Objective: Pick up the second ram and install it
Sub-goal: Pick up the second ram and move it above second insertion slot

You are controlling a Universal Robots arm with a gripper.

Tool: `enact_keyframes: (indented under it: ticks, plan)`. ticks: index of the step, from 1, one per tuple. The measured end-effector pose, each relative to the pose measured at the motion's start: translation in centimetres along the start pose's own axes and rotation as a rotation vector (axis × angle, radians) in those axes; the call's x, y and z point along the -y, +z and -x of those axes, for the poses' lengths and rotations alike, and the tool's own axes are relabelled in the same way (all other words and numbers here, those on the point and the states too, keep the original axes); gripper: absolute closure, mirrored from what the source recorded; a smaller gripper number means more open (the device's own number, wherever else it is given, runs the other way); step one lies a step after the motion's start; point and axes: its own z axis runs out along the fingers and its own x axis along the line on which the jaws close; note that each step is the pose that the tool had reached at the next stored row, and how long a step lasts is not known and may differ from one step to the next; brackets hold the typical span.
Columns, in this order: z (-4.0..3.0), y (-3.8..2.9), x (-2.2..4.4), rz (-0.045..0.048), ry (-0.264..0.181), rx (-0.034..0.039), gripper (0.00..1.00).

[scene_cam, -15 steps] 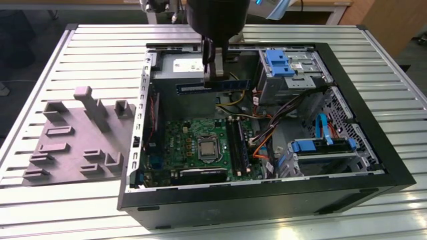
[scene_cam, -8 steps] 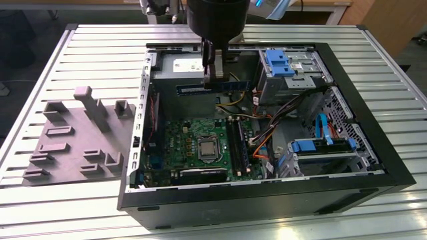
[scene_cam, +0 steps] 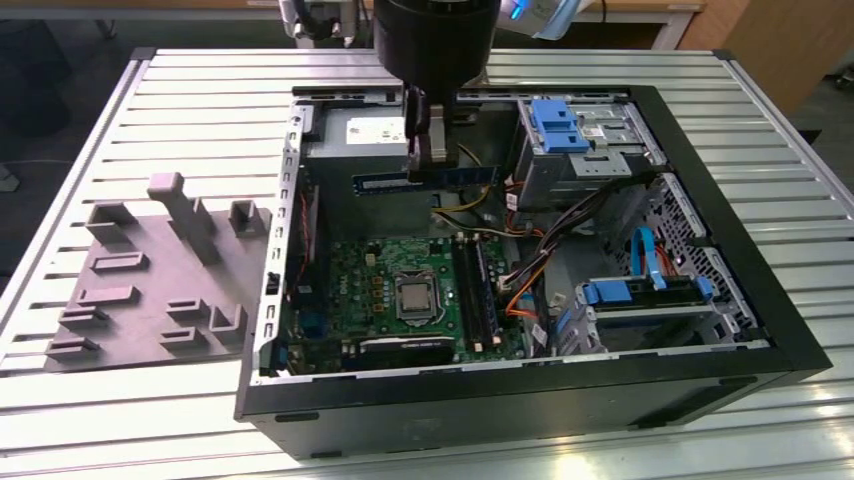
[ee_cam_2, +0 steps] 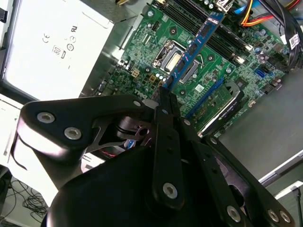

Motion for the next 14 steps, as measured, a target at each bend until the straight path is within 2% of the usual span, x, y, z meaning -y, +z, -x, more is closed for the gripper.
enact_keyframes:
  ticks: [14]
  plan:
    - [-0.15, 0.52, 0.04, 0.0016, 0.001, -0.0017, 0.88]
